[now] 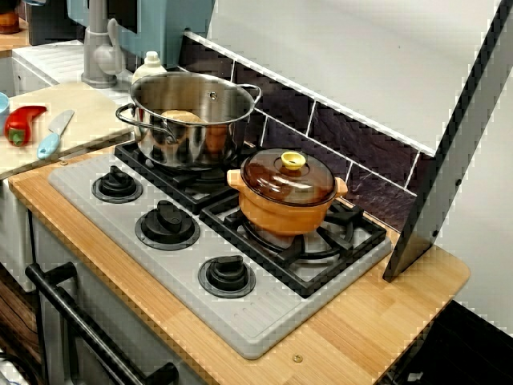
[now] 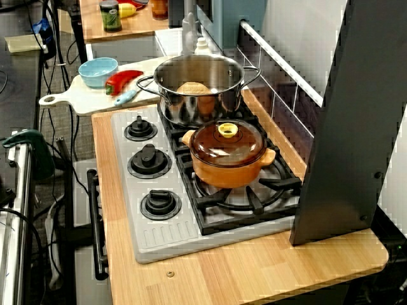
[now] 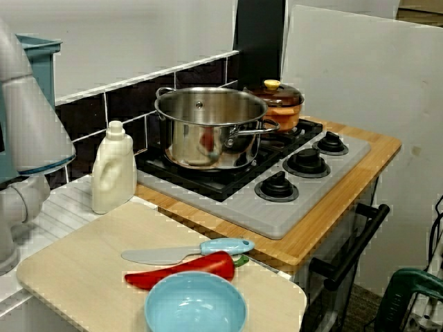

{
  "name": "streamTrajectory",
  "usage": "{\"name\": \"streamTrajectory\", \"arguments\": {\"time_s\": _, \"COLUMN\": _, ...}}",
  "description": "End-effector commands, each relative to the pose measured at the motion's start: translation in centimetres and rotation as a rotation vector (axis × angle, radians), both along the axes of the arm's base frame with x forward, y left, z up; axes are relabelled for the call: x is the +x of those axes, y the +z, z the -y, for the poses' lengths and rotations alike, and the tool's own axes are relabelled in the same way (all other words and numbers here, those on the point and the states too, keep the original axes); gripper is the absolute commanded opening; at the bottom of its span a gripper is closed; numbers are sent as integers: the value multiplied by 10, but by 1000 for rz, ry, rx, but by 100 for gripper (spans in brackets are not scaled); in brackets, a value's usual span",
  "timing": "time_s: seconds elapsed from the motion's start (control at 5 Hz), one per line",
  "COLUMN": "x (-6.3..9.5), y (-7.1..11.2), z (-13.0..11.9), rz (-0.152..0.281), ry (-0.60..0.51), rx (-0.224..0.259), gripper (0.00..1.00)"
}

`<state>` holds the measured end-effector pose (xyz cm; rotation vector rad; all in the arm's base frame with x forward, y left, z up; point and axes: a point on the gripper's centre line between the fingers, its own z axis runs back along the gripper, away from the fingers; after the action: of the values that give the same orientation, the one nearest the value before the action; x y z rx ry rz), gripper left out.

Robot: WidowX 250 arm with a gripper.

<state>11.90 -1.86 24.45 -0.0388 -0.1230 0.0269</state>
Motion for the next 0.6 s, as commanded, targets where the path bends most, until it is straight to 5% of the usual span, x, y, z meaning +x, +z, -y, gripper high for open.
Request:
{"name": "streamTrajectory", "arguments": {"time_s": 0.0, "x": 0, "y": 0, "z": 0, "rz": 0, "ry": 0, "rx": 0, "gripper": 100}}
{"name": "streamTrajectory", "arguments": {"time_s": 0.4, "x": 52, "y": 1, "z": -23, "rz": 49, "ry": 3, "rx": 73, "gripper": 100}}
